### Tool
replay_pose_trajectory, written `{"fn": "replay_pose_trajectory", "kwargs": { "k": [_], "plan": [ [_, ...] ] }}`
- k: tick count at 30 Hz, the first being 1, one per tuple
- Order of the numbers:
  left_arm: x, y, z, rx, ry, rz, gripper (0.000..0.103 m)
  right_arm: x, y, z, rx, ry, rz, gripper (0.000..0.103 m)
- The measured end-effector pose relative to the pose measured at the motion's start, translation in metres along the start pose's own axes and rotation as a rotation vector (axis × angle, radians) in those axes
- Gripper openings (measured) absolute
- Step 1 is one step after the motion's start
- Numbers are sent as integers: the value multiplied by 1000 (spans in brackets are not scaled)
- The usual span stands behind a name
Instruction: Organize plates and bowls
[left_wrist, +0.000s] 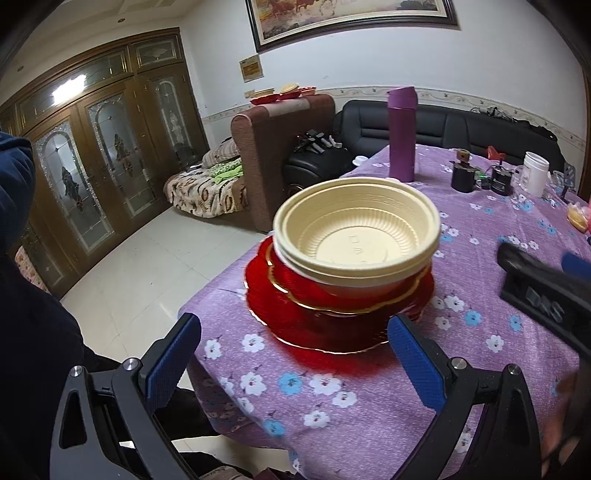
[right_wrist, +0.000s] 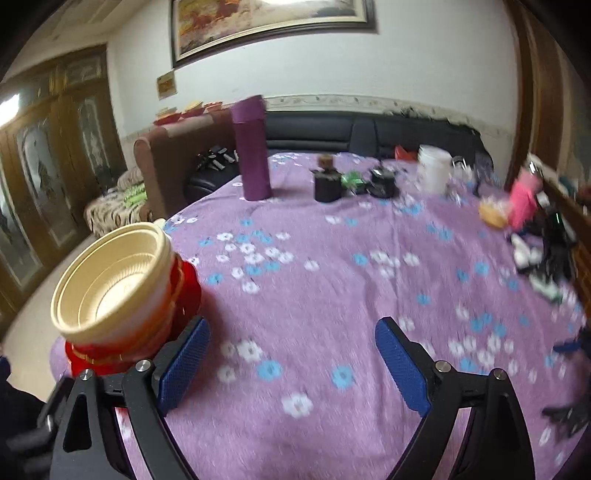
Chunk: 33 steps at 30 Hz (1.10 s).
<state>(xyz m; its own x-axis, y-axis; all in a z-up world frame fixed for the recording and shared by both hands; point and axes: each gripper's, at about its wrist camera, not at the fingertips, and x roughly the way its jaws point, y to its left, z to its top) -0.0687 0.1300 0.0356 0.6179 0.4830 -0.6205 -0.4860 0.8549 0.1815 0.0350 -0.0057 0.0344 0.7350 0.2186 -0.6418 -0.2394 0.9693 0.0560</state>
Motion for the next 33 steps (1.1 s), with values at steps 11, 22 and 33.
{"fn": "replay_pose_trajectory", "kwargs": {
  "k": [11, 22, 33],
  "plan": [
    [2, 13, 3, -32, 1, 24, 101, 7, 40, 15, -142, -17, -10, 94],
    [-32, 3, 8, -104, -157, -20, 103, -14, -29, -50, -8, 55, 6, 95],
    [-51, -17, 14, -49, -225, -12, 103, -23, -11, -66, -74, 46, 78, 95]
  ]
}}
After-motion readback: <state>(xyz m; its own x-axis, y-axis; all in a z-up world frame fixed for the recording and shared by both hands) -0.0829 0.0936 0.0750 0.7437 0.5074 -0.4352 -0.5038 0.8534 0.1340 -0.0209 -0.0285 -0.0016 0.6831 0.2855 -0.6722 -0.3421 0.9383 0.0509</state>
